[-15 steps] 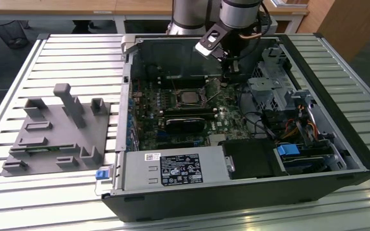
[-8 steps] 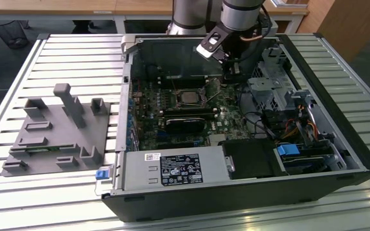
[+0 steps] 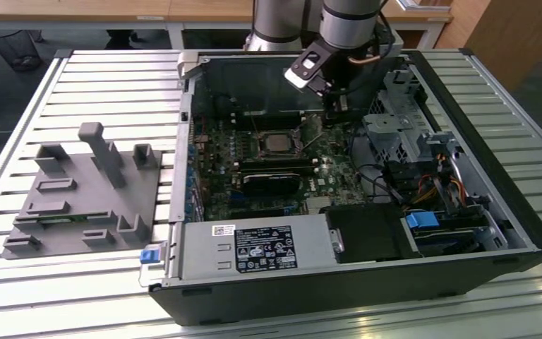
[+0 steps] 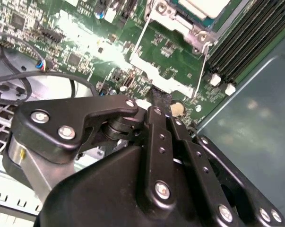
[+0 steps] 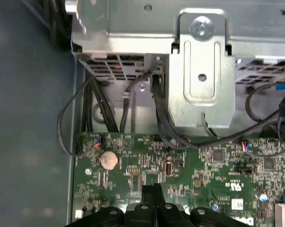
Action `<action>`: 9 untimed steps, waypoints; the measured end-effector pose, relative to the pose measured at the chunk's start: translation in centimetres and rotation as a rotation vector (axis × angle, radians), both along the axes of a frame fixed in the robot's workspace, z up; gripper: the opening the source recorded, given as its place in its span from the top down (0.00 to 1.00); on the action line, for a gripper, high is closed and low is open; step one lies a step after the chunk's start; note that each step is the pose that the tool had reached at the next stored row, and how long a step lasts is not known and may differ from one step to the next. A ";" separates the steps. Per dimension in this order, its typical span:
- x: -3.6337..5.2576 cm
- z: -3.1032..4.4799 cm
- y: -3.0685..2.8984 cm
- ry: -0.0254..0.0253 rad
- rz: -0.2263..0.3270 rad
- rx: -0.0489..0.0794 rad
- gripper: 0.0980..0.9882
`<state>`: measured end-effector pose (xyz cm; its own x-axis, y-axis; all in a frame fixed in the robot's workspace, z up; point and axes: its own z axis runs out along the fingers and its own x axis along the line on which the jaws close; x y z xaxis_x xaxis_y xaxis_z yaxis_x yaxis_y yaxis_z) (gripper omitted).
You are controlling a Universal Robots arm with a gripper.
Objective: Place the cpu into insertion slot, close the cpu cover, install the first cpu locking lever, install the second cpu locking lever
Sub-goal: 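Close the cpu cover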
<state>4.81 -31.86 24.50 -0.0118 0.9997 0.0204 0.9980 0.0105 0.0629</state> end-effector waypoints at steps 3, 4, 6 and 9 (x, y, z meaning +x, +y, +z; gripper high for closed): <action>-0.43 -0.02 0.00 0.0000 0.000 0.000 0.99; -0.57 -0.02 0.00 0.0000 0.000 0.000 0.99; -0.94 -0.03 0.00 -0.0001 0.000 0.000 0.99; -1.40 -0.03 -0.01 0.0000 0.000 0.000 0.99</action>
<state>3.41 -31.86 24.47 -0.0116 0.9997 0.0206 0.9980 0.0103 0.0629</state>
